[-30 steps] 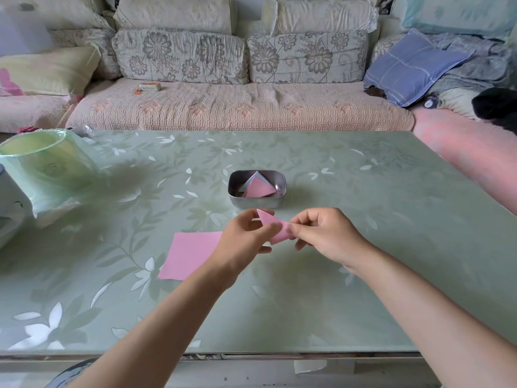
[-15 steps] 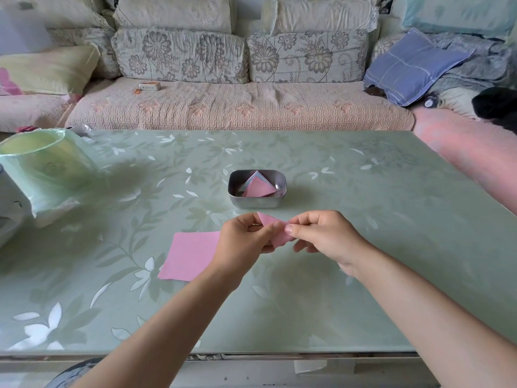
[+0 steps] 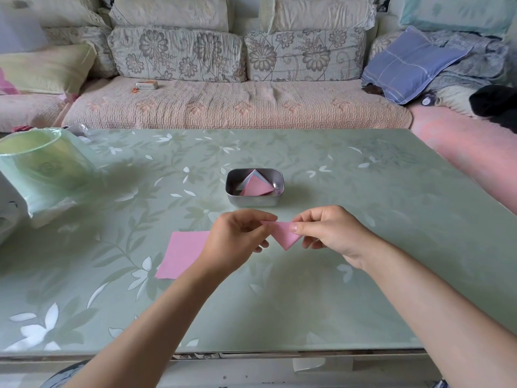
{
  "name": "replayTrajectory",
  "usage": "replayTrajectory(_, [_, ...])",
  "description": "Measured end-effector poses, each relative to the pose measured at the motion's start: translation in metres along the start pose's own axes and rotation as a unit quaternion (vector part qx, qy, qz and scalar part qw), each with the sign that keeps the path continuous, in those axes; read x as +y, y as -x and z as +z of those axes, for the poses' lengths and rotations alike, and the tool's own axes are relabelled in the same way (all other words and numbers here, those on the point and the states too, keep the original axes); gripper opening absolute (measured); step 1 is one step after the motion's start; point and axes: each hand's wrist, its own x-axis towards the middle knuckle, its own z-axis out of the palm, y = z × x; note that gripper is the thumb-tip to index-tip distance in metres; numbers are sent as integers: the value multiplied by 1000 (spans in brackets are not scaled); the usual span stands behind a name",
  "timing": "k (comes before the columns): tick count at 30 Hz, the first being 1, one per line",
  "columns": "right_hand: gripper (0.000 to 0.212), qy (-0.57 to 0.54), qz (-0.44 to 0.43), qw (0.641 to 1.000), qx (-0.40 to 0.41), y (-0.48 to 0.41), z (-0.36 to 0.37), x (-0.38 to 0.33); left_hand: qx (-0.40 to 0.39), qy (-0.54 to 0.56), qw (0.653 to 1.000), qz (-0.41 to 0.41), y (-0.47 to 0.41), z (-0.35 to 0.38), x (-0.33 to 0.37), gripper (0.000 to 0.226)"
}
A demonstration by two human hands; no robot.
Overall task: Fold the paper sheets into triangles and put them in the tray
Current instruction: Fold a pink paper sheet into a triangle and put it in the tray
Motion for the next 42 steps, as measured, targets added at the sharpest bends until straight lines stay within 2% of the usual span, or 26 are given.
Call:
replayTrajectory(5, [4,29,-12,1000,-2,-2,-2,4,5,-34,999,-16,-1,-3,-3,18])
replayTrajectory(11, [9,111,-4,994,5,-10,4,14,-15,-147,988,-33,-1,-1,-10,12])
replayTrajectory(16, [1,213,-8,977,-5,-17,16,24,-23,-245,967,-60,0,2,-20,9])
replayTrajectory(21, [4,309,-32,950,17,-17,19,23,-19,-344,937,-47,-2,6,-16,13])
replayTrajectory(25, [2,353,-77,932,38,-16,20,28,-13,-381,924,1,-2,6,-19,13])
replayTrajectory(29, [19,368,-93,925,35,-18,20,32,-31,-395,911,117,-2,4,-23,20])
replayTrajectory(31, [25,366,-95,925,37,-18,20,32,-68,-363,911,183,-1,5,-23,23])
replayTrajectory(34, [19,366,-99,925,43,-17,20,33,-134,-337,898,250,3,9,-24,34])
replayTrajectory(40, [8,335,-106,936,37,-19,18,39,-155,-366,879,261,7,8,-24,41])
replayTrajectory(42, [13,304,-104,947,20,-20,14,39,-160,-377,874,260,10,7,-21,38])
